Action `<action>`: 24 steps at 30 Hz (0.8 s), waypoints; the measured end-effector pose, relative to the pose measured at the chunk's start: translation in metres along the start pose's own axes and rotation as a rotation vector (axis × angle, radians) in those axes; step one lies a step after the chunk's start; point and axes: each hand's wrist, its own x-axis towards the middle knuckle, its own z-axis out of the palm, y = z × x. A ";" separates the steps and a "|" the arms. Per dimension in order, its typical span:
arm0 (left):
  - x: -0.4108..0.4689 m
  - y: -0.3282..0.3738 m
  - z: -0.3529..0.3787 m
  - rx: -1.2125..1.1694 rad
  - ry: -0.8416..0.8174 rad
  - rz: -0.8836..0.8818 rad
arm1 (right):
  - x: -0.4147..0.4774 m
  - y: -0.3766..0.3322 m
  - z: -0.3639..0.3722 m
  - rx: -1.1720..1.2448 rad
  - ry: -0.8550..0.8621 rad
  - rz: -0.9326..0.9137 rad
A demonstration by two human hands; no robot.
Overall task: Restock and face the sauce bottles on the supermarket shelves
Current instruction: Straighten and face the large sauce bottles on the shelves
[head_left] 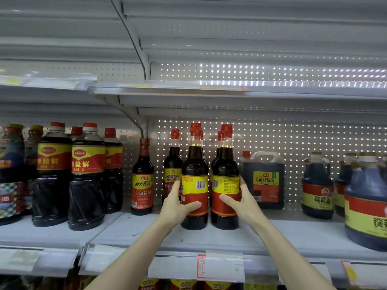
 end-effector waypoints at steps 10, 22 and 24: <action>0.011 -0.003 0.013 -0.036 0.016 -0.012 | 0.018 0.013 0.000 -0.010 0.022 0.004; 0.023 -0.005 0.019 0.004 0.004 -0.058 | 0.032 0.020 0.000 -0.069 0.003 0.033; 0.023 -0.005 0.021 0.009 0.005 -0.089 | 0.032 0.020 0.001 -0.067 0.010 0.036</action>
